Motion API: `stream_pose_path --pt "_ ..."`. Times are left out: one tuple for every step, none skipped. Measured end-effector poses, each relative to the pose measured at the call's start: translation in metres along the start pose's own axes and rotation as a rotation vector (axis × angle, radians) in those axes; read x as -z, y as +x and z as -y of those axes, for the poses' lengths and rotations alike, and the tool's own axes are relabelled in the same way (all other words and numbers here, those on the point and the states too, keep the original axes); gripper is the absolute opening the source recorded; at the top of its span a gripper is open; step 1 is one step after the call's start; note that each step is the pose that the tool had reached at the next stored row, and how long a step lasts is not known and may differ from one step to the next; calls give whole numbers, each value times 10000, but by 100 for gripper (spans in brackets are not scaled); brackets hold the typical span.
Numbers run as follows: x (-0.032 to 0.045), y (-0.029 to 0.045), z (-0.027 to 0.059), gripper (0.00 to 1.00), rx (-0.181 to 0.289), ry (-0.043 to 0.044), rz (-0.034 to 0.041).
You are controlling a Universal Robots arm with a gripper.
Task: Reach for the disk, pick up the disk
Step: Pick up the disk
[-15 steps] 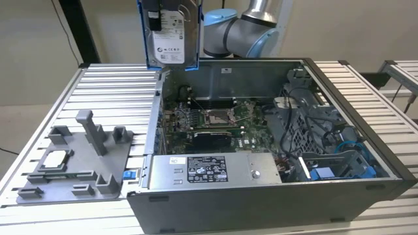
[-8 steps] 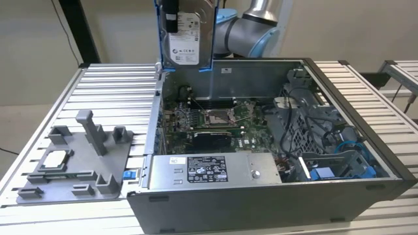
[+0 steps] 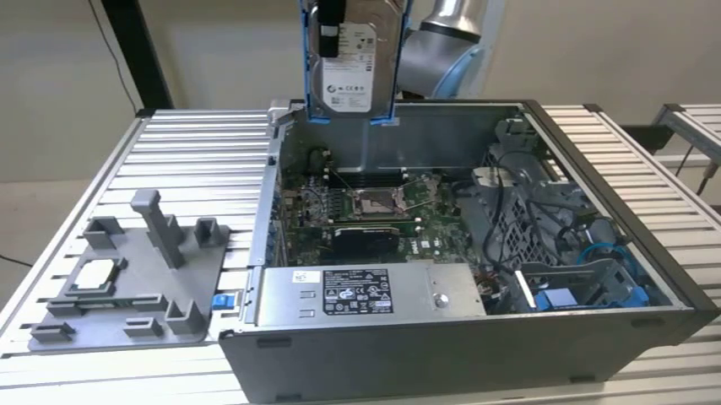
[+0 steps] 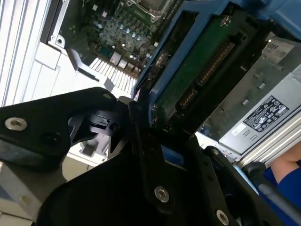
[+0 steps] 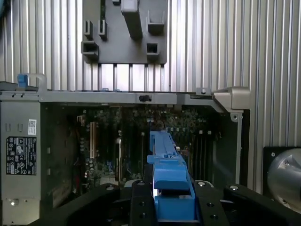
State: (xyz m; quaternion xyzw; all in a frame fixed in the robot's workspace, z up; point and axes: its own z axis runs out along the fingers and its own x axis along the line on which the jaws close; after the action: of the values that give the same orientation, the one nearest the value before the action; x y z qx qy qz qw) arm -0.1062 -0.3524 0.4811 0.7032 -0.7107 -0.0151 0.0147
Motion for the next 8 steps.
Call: stream_pose_path --pt "-2 2 29 0 1 0 1" --pt "-3 4 58 0 1 0 1" --pt "-5 6 85 0 1 -1 1" --pt "-7 9 113 0 0 -1 1" --pt "-8 11 139 0 0 -1 1" --pt "-8 12 162 0 0 -3 1" --pt "-8 12 174 0 0 -4 1" --pt "-8 13 181 0 0 -4 1"
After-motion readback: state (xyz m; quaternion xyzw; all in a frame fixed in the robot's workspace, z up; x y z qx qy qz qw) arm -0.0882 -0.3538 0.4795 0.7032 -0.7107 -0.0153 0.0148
